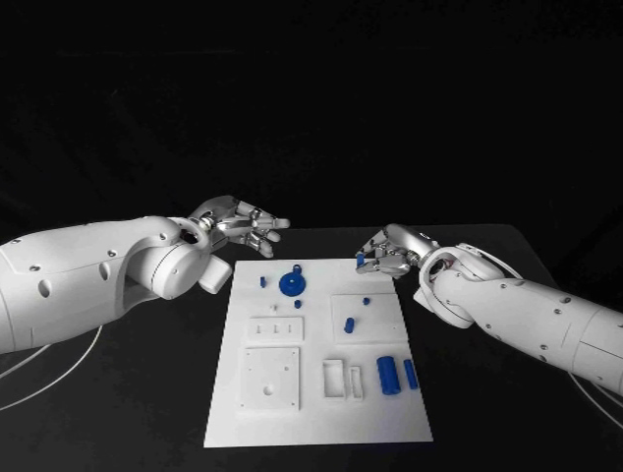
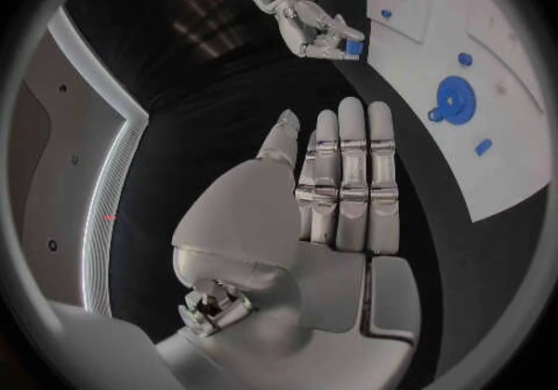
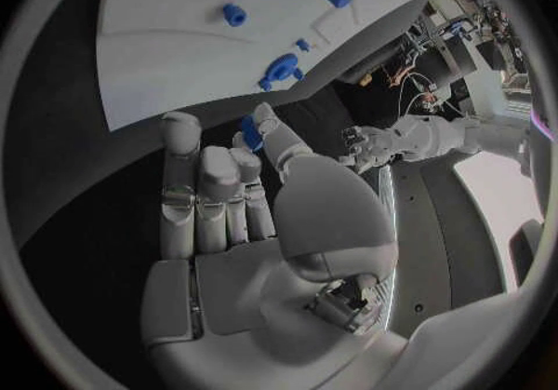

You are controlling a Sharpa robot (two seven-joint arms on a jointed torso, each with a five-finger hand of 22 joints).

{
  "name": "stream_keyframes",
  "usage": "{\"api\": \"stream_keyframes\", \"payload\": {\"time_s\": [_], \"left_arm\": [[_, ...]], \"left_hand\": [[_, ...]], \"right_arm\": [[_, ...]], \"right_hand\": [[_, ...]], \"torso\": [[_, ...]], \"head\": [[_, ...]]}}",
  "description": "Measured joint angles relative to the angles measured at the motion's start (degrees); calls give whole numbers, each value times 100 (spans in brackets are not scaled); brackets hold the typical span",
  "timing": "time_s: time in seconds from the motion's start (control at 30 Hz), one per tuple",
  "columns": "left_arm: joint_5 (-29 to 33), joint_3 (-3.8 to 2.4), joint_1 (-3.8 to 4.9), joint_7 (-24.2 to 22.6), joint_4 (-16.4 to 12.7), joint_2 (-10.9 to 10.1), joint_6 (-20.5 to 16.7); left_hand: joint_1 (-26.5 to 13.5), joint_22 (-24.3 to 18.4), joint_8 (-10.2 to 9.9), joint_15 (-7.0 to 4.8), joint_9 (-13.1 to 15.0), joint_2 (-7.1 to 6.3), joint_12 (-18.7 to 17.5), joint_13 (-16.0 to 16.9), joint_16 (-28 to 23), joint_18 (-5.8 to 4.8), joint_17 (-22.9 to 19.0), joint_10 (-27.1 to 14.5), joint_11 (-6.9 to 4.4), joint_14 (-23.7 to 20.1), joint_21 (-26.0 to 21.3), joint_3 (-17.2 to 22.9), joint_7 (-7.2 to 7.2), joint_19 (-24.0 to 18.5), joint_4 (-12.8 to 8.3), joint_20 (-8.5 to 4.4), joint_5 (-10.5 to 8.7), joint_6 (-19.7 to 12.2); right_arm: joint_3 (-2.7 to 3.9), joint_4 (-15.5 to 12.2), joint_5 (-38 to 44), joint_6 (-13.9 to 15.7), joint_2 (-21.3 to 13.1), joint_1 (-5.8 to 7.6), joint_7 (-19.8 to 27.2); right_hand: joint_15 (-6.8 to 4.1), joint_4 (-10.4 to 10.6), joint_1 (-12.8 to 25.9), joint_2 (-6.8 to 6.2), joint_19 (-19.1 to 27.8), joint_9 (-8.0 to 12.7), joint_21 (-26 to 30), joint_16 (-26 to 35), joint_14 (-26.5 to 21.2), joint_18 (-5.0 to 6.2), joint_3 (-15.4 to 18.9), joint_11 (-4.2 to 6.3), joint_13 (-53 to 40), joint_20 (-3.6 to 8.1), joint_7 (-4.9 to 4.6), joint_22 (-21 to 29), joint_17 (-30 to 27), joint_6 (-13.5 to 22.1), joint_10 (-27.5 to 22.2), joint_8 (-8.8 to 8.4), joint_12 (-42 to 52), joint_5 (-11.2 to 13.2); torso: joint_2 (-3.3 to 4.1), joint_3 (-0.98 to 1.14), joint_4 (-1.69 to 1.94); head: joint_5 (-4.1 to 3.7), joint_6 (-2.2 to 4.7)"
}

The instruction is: Assemble the parts on the task board

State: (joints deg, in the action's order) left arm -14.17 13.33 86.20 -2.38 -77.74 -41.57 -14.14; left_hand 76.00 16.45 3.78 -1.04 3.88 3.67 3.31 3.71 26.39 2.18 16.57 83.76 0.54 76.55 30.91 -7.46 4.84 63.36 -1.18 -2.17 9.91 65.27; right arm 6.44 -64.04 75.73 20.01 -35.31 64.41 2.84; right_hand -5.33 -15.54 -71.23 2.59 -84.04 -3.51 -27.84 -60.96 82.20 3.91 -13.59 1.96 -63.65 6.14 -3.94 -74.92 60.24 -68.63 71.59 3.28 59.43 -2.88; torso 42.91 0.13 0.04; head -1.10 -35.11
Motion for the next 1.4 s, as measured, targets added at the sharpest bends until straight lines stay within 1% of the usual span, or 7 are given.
{"api": "stream_keyframes", "payload": {"time_s": [0.07, 0.17, 0.33, 0.5, 0.57, 0.87, 1.4], "left_arm": [[-94, 0, 8, 205, 45, 96, 27], [-228, 4, 15, 526, 119, 264, 70], [-376, 8, 21, 960, 236, 488, 151], [-479, 17, 21, 1265, 336, 625, 262], [-522, 22, 21, 1382, 363, 679, 321], [-712, 51, 21, 1748, 428, 838, 543], [-982, 55, 17, 2128, 477, 994, 766]], "left_hand": [[-61, 73, 0, -12, -1, -60, 14, 7, 106, 1, 70, 0, 0, -58, 73, -36, 26, -41, 98, -25, 0, -69], [-193, 140, 0, 12, -1, -123, 35, 11, 175, 0, 111, 0, 0, -116, 133, -70, 26, -104, 276, 2, -24, -69], [-469, 180, 0, 55, 1, -270, 35, 25, 172, 0, 71, -56, 94, -216, 131, 15, 26, -202, 634, 60, -63, -69], [-640, 159, 0, 55, 59, -423, 35, 29, 107, 0, -26, -96, 91, -216, 53, 232, -1, -216, 863, 74, -66, 8], [-648, 158, 0, 55, 104, -431, 35, 28, 101, 0, -45, -118, 112, -216, 14, 293, 1, -216, 924, 74, -67, 19], [-770, 152, 0, 76, 104, -553, 35, 28, 44, 0, -113, -188, 142, -237, -64, 431, 38, -216, 1127, 74, -112, -18], [-791, 153, 0, 95, 93, -574, 35, 27, 19, 0, -128, -188, 142, -256, -96, 490, 38, -215, 1186, 74, -156, -18]], "right_arm": [[1, -118, 52, -20, 0, 33, -97], [3, -282, 136, -49, 26, 70, -256], [3, -471, 266, -92, 132, 91, -488], [1, -618, 378, -113, 232, 94, -665], [1, -675, 423, -117, 269, 97, -732], [1, -811, 577, -120, 339, 99, -942], [0, -940, 700, -134, 426, 99, -1099]], "right_hand": [[0, 0, 13, -14, 0, 0, 0, 0, 0, 0, 0, 9, -2, 0, 0, 0, 1, -15, 10, 0, 0, 0], [0, 0, 13, -14, 0, 0, 0, 0, 0, 0, 0, 9, -12, 0, 0, 0, 11, -15, 10, 0, 0, 0], [0, 40, 35, -36, 22, 0, 0, 0, 0, 0, -40, 8, -27, 20, 0, 0, 25, -16, 10, 0, 0, 0], [-19, 65, 34, -83, 22, 0, 1, 0, 21, 1, -65, 8, -27, 20, 6, 1, 26, -22, 10, 3, 0, 1], [-19, 78, 35, -84, 22, -1, 1, 0, 22, 0, -93, 8, -32, 20, 6, 1, 26, -23, 10, 10, 0, 0], [-19, 72, 57, -106, 22, -2, 1, 0, 22, 0, -112, 4, -35, 20, 14, 1, 37, -31, 14, 21, 0, 1], [-18, 117, 72, -152, 21, -4, 1, 0, 22, 1, -156, 19, -34, 19, 14, 1, 44, -37, 40, 18, 0, -24]], "torso": [[-26, 1, -4], [-65, -3, -14], [-121, -7, -28], [-147, -5, -31], [-151, -3, -30], [-151, -3, -32], [-146, -3, -38]], "head": [[21, -2], [59, -14], [104, -33], [101, -51], [90, -53], [95, -56], [73, -39]]}}
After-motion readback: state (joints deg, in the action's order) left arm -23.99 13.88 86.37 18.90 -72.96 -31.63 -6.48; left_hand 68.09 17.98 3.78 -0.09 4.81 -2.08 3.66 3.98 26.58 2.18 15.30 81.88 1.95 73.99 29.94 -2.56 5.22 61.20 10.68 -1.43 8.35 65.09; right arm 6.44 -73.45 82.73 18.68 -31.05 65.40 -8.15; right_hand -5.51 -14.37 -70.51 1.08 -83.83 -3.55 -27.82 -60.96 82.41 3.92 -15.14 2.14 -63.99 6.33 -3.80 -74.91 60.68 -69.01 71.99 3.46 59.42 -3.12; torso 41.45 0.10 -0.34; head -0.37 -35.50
